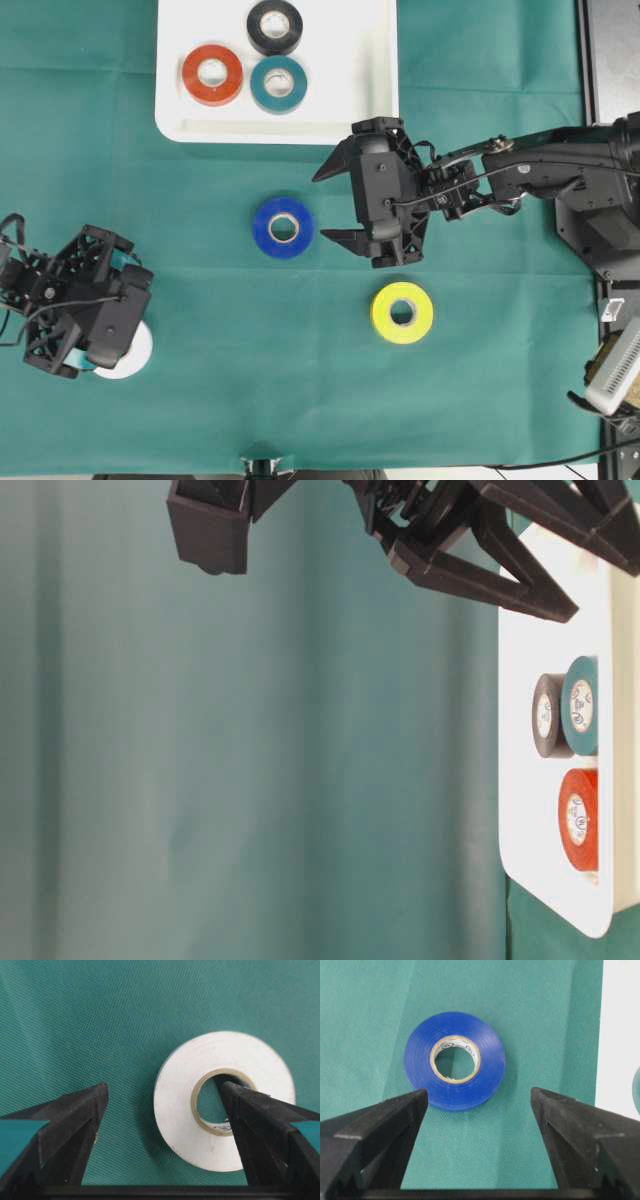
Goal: Put the tape alternately from left to right into the white case.
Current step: 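Move the left gripper down onto the white tape roll and grip it, then lift the white roll and carry it up to the tray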
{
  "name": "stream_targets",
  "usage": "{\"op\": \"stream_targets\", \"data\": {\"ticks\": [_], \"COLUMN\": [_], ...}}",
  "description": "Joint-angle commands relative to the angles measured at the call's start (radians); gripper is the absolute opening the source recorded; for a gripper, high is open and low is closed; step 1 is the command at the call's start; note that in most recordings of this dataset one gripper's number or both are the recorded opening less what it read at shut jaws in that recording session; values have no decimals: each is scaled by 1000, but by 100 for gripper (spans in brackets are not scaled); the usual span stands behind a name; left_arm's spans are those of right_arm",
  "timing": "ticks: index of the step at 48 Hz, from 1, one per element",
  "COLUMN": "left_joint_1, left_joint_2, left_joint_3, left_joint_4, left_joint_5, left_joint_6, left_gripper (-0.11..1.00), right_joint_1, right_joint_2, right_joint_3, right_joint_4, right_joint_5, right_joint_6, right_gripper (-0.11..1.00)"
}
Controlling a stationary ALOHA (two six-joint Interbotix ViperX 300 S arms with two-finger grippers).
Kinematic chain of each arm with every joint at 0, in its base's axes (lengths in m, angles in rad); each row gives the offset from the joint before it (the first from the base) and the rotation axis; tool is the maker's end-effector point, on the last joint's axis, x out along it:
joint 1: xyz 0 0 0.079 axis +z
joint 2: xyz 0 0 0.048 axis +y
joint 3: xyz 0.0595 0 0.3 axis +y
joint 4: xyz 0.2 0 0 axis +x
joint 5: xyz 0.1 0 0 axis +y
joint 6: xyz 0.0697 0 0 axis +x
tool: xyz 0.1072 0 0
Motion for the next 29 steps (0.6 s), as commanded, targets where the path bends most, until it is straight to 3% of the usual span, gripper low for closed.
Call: {"op": "stream_targets", "data": {"ticks": [1, 13, 19, 23, 29], "left_joint_1": [-2, -2, 0, 0, 0], "left_joint_2": [8, 37, 31, 31, 29], "left_joint_3": [-15, -31, -34, -34, -31], "left_joint_4": [-2, -2, 0, -2, 0], "left_joint_5": [-3, -3, -3, -3, -3], "left_joint_6": [0, 0, 0, 0, 2], "left_gripper": [100, 98, 90, 74, 40], "right_joint_1": [2, 2, 2, 3, 2], "right_joint_2": [-21, -21, -21, -20, -18], "right_joint_3": [-9, -8, -8, -8, -8], "right_joint_4": [2, 2, 2, 2, 2], "right_joint_5": [-8, -8, -8, -8, -8], "right_joint_6": [0, 2, 2, 2, 2], "right_gripper": [86, 86, 86, 86, 86]}}
